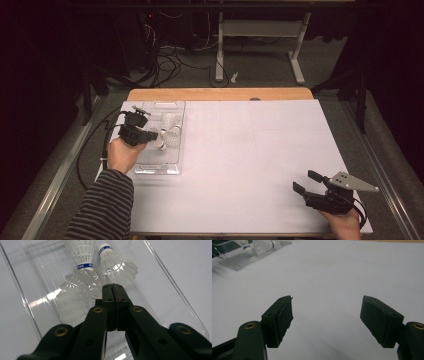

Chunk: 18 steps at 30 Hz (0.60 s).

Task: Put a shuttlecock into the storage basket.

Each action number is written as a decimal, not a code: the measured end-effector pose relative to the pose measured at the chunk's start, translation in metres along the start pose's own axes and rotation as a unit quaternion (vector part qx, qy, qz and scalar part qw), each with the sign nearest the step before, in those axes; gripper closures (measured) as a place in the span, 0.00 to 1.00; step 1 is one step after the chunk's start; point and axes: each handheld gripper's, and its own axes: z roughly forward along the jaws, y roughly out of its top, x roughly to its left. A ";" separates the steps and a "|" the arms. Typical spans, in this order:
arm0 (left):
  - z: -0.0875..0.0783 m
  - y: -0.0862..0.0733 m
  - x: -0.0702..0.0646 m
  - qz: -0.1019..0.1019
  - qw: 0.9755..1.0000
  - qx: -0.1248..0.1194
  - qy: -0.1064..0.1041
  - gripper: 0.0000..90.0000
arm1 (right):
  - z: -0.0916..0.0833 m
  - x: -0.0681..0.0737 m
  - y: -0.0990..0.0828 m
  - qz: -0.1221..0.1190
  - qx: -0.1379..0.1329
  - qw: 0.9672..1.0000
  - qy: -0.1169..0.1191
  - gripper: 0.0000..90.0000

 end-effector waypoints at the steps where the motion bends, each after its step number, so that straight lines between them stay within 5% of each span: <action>1: 0.001 0.000 0.001 -0.001 1.000 0.001 0.000 0.99 | 0.000 0.000 0.000 0.000 0.000 1.000 0.000 0.30; 18: 0.009 0.003 0.006 -0.008 1.000 -0.005 0.009 0.97 | 0.000 0.000 0.000 0.000 -0.001 1.000 -0.001 0.30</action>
